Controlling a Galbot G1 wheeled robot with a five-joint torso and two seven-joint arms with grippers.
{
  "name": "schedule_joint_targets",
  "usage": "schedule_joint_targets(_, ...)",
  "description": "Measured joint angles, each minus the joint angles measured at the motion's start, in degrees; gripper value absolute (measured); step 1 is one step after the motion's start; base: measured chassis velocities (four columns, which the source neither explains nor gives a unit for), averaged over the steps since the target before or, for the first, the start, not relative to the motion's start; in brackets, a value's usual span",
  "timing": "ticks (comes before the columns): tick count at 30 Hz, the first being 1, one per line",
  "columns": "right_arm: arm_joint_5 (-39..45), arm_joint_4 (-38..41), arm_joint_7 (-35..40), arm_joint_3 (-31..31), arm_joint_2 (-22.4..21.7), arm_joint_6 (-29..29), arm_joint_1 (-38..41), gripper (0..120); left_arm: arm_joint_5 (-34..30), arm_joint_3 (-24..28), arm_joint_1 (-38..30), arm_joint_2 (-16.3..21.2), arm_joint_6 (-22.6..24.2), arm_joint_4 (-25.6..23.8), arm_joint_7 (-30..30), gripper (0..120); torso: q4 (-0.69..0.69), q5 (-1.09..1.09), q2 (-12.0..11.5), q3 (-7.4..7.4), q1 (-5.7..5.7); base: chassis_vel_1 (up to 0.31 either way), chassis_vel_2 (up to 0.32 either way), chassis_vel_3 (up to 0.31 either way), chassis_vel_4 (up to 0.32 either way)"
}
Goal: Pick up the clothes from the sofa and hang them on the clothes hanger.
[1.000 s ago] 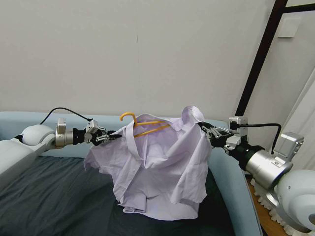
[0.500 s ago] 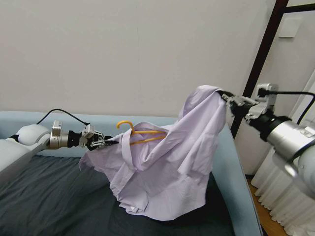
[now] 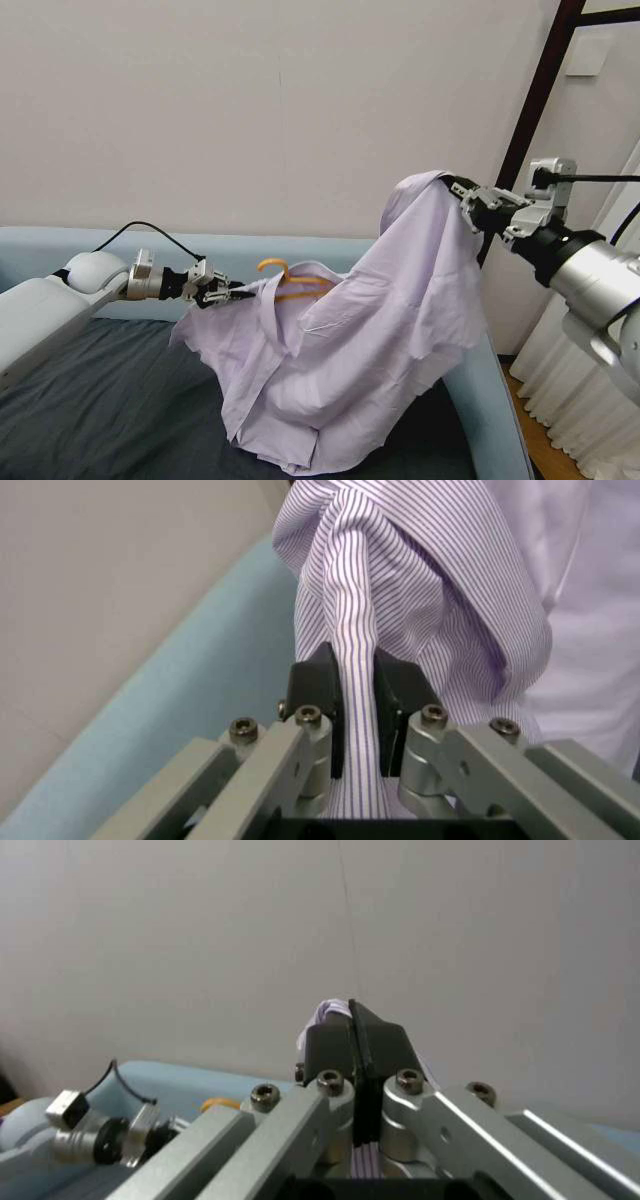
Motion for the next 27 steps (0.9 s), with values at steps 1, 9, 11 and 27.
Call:
schedule_joint_targets(1, -0.29, 0.72, 0.22, -0.53, 0.31, 0.00, -0.48, 0, -2.06, -0.03, -0.19, -0.05, 0.44, -0.12, -1.54, 8, 0.01, 0.00, 0.00, 0.00, 0.00, 0.000, 0.000, 0.000, 0.000)
schedule_joint_targets(9, -5.46, 3.05, 2.17, -5.87, 4.86, -1.17, -7.90, 0, -11.46, -0.49, -2.05, 1.82, 1.98, -2.70, -3.84, 8, 0.03, 0.00, 0.00, 0.00, 0.00, 0.000, 0.000, 0.000, 0.000)
schedule_joint_targets(11, -7.56, 2.36, 2.41, -6.34, 6.58, -2.11, -11.59, 0, -13.25, -0.52, -2.42, 3.16, 2.72, -4.32, -3.18, 8, 0.02, 0.01, 0.00, 0.00, 0.00, 0.000, 0.000, 0.000, 0.000)
schedule_joint_targets(27, -30.46, -6.10, -1.06, -8.10, 11.28, -12.69, -25.54, 51, -14.06, 5.22, -8.15, 5.02, 4.13, -4.94, 0.05, 8, 0.02, 0.00, 0.00, -0.01, 0.00, 0.000, 0.000, 0.000, 0.000)
